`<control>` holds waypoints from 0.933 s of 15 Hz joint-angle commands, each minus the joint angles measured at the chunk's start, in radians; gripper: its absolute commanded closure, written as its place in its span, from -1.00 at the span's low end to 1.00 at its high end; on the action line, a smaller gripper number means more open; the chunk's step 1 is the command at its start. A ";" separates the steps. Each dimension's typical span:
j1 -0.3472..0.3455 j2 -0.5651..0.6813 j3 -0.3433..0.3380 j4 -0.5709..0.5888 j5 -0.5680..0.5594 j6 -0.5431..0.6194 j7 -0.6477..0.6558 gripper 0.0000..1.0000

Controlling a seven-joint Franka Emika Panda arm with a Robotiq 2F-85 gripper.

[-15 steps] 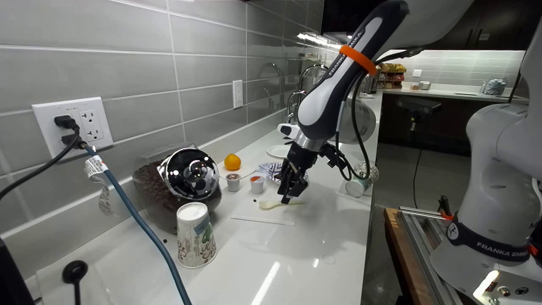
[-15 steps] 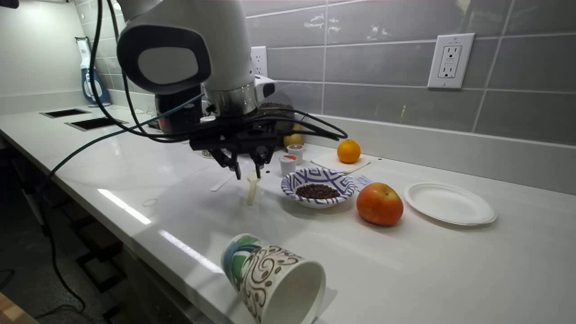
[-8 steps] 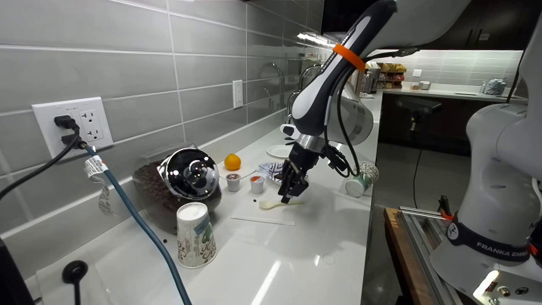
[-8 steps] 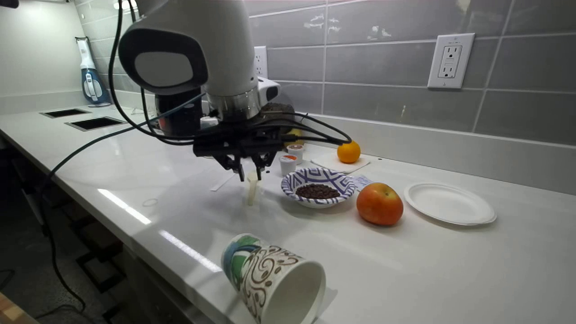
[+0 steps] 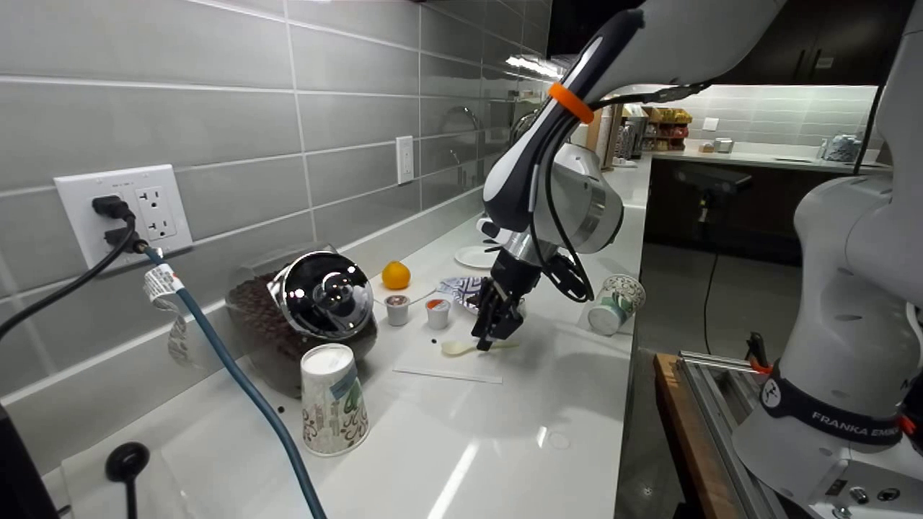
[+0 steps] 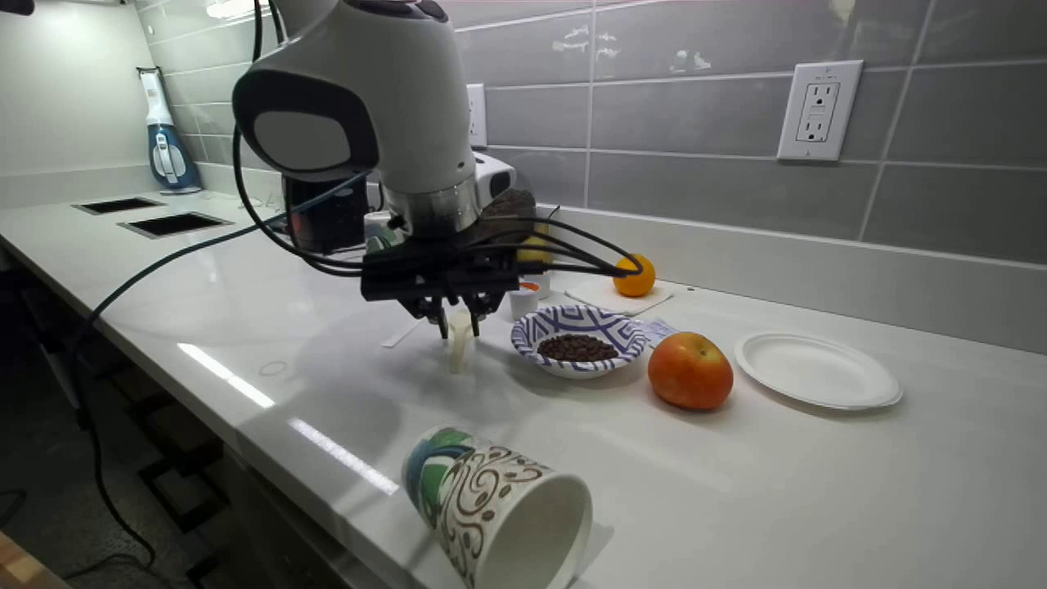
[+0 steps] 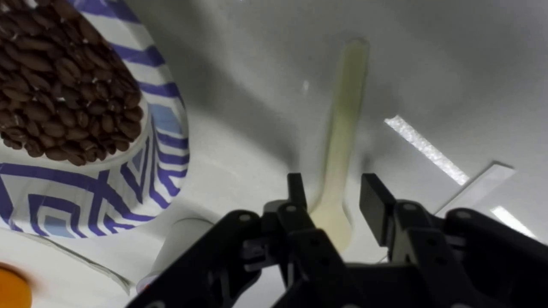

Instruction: Transfer a spoonful of contents from the bowl to the white plate

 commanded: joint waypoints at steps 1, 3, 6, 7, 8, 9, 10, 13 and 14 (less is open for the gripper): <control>-0.006 0.048 0.016 0.042 0.093 0.003 -0.091 0.47; -0.006 0.055 0.019 0.046 0.116 0.002 -0.113 0.89; -0.003 0.043 0.019 0.039 0.124 0.003 -0.120 0.87; 0.002 0.030 0.016 0.027 0.103 0.005 -0.100 0.88; 0.007 0.019 0.010 0.009 0.062 0.005 -0.060 0.88; 0.010 0.008 0.002 -0.008 0.014 -0.003 -0.017 0.88; 0.019 -0.004 -0.009 -0.033 -0.062 0.008 0.054 0.88; 0.039 -0.030 -0.045 -0.083 -0.311 0.025 0.253 0.89; 0.045 -0.035 -0.060 -0.092 -0.392 0.016 0.314 0.89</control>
